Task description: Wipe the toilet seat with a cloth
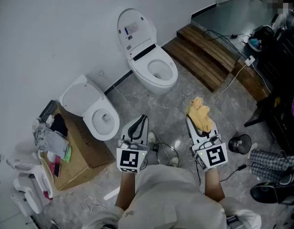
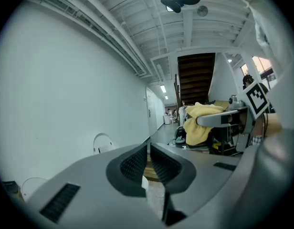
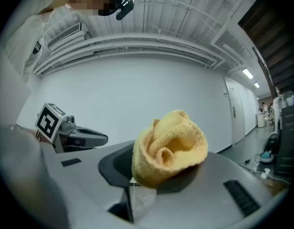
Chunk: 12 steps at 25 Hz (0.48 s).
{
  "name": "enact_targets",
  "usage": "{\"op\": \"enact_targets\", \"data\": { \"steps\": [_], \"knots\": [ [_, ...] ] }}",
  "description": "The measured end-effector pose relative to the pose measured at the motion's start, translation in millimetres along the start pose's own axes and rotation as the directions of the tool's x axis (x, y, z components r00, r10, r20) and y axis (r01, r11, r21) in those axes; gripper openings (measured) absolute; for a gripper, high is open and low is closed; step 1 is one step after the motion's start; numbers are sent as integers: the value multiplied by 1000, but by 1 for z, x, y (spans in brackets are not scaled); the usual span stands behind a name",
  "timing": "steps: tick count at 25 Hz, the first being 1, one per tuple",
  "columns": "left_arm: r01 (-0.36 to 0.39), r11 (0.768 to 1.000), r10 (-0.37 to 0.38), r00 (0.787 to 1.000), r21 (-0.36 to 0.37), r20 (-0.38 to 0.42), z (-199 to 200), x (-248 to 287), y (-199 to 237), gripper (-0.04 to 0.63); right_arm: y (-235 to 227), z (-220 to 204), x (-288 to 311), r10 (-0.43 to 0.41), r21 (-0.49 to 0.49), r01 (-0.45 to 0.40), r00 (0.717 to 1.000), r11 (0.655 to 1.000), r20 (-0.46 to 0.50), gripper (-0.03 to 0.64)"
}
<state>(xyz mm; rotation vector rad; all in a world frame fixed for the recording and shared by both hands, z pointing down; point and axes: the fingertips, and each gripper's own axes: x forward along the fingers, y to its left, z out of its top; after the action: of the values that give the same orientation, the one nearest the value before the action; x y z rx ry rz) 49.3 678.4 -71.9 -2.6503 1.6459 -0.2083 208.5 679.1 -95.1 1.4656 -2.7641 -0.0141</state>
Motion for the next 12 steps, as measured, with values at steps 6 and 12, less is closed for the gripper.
{"op": "enact_targets", "data": {
  "steps": [6,12],
  "knots": [
    [16,1000,-15,999,6,-32,-17,38,53,31,3,-10,66,19,11,-19,1000,1000,-7,95],
    [71,997,-71,997,8,-43,-22,80,115,29,0,-14,139,-37,-1,37,999,999,-32,95]
  ]
}}
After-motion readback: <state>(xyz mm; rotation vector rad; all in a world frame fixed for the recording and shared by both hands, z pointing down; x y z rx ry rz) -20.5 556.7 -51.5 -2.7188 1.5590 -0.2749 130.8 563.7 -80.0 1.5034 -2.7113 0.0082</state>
